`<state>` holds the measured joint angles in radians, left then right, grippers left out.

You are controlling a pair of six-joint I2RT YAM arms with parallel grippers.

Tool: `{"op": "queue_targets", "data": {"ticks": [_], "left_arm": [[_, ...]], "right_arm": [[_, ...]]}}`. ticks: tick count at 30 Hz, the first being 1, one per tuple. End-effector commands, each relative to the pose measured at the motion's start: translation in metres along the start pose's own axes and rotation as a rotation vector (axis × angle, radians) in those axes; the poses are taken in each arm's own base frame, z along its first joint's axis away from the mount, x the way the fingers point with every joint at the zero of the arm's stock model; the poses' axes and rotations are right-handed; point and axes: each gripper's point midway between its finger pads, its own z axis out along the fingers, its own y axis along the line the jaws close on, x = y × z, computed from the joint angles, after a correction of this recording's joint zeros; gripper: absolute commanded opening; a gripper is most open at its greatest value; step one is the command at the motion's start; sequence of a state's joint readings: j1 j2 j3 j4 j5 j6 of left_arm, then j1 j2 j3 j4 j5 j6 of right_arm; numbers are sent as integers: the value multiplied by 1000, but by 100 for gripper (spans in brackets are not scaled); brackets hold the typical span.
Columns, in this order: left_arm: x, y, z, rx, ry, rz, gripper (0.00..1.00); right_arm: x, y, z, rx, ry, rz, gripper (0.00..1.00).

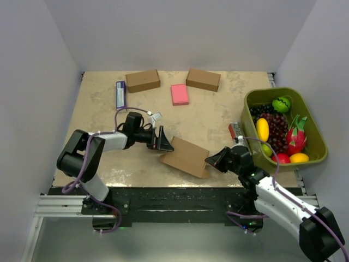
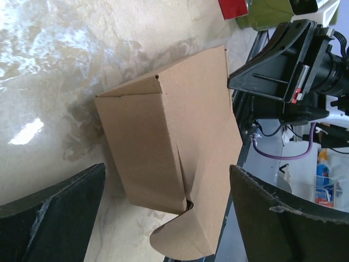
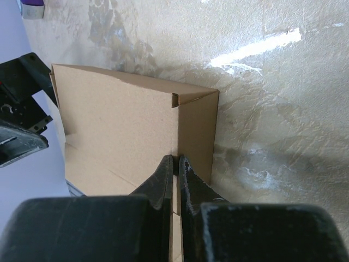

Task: Fold the paper box

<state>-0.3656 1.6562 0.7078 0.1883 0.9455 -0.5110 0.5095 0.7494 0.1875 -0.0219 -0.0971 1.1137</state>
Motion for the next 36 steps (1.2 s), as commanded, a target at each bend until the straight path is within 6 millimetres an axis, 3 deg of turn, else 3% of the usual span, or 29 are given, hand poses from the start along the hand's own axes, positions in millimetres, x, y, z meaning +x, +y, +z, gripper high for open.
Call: {"op": "queue_targets", "data": {"ticks": [1, 7, 10, 11, 17, 19, 20, 21, 23, 24, 25, 27, 28, 30, 31, 32, 33, 34, 36], "left_arm": [[4, -13, 8, 81, 20, 2, 100], [13, -21, 17, 136, 48, -18, 95], [14, -24, 18, 147, 49, -12, 81], [15, -25, 18, 148, 51, -13, 72], [18, -23, 20, 158, 55, -51, 49], [18, -24, 20, 165, 47, -76, 45], [21, -24, 19, 168, 47, -96, 43], [19, -29, 18, 182, 36, -116, 42], [21, -37, 13, 197, 24, -142, 41], [18, -44, 10, 213, 13, -165, 41], [16, -47, 8, 214, 1, -178, 41], [12, -54, 1, 213, -27, -217, 41], [11, -55, -1, 209, -38, -231, 41], [10, -58, -7, 216, -51, -287, 41], [12, -58, -9, 221, -49, -311, 40], [18, -55, -12, 219, -51, -348, 40], [18, -59, -15, 234, -61, -387, 40], [21, -60, -17, 241, -62, -412, 40], [32, -60, -22, 256, -62, -489, 40]], "right_arm": [[-2, 7, -1, -20, 0, -14, 0], [-6, 11, 0, -24, -9, -35, 0], [-7, 11, 0, -21, -13, -50, 0], [-7, 11, 0, -18, -11, -52, 0], [-16, 23, -3, -25, -23, -125, 2], [-24, 36, -7, -48, -47, -175, 14], [-27, 39, -9, -48, -52, -197, 36], [-34, 51, -13, -71, -72, -246, 49], [-42, 64, -20, -101, -93, -318, 63], [-46, 70, -23, -109, -104, -395, 81], [-55, 88, -30, -141, -128, -442, 87], [-58, 102, -36, -170, -124, -578, 94], [-60, 126, -45, -223, -135, -637, 95], [-56, 142, -49, -252, -128, -788, 96], [-45, 168, -60, -315, -123, -865, 97], [-35, 167, -55, -290, -83, -922, 97], [-38, 179, -59, -284, -115, -1005, 97], [-17, 185, -61, -313, -72, -1073, 97], [-2, 184, -55, -288, -34, -1177, 98]]}}
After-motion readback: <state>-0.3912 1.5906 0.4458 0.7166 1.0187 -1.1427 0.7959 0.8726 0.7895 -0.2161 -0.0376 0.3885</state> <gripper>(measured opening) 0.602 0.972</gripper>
